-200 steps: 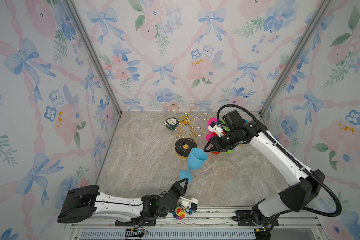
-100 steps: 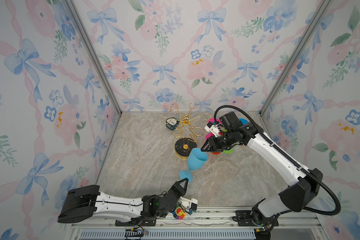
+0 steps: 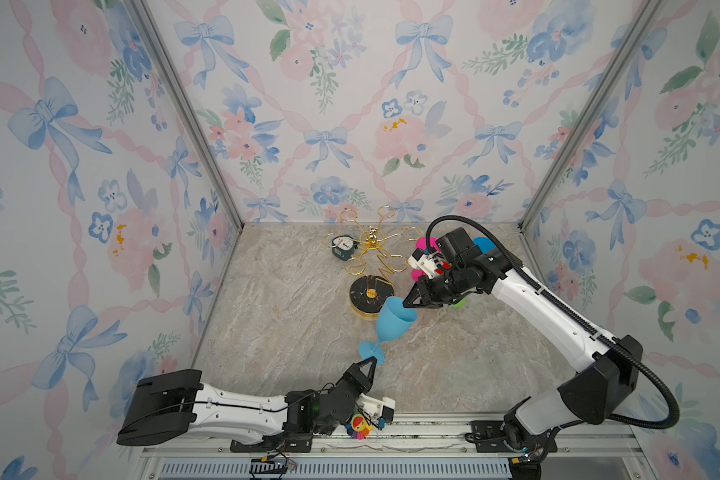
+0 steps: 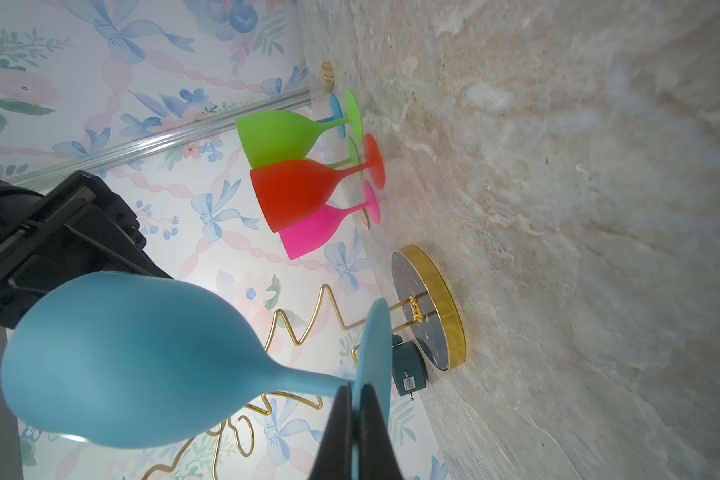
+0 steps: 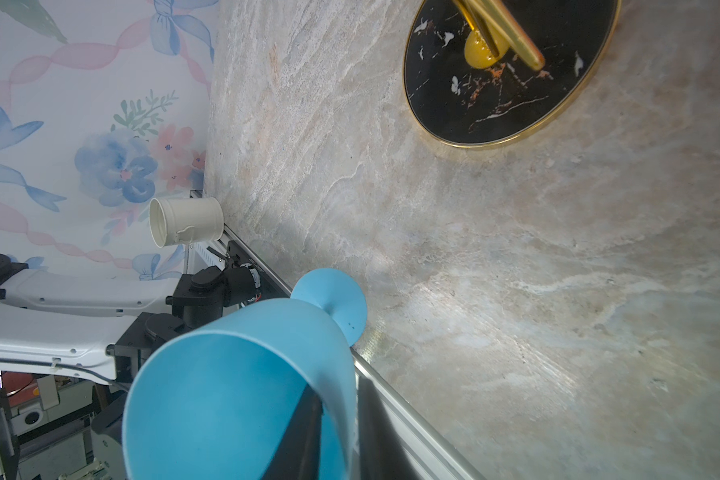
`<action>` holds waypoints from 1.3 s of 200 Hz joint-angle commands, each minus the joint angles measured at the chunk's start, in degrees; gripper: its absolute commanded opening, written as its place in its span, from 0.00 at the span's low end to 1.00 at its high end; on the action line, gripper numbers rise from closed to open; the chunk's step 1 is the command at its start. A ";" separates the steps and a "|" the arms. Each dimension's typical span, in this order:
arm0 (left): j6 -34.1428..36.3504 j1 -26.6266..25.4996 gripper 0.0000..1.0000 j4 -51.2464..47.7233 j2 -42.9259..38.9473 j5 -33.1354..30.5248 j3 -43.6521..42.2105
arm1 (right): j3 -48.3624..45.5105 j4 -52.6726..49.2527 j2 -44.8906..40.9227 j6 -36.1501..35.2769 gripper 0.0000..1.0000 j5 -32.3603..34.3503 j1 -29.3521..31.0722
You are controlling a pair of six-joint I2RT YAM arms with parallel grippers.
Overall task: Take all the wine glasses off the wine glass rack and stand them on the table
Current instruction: 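Open the left gripper off the base while the right carries the glass toward the others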
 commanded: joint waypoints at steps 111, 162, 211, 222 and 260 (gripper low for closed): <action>-5.64 -0.31 0.68 1.65 -0.53 3.81 2.69 | -0.40 -0.87 -7.17 -1.45 0.01 9.14 -0.58; -14.50 -0.29 0.82 1.51 1.29 2.53 5.52 | -2.25 -2.31 -11.09 -1.75 0.00 18.14 -2.43; -32.11 -0.14 0.91 -0.44 1.76 -2.06 10.33 | -2.96 -8.67 -12.96 -3.92 0.00 31.96 -2.78; -37.45 0.22 0.93 -2.20 1.61 -3.00 11.17 | -3.76 -9.52 -13.27 -4.01 0.00 34.26 -2.75; -53.86 3.90 0.95 -8.33 0.08 -4.43 12.44 | -8.01 -9.52 -14.03 -3.63 0.00 40.02 -3.42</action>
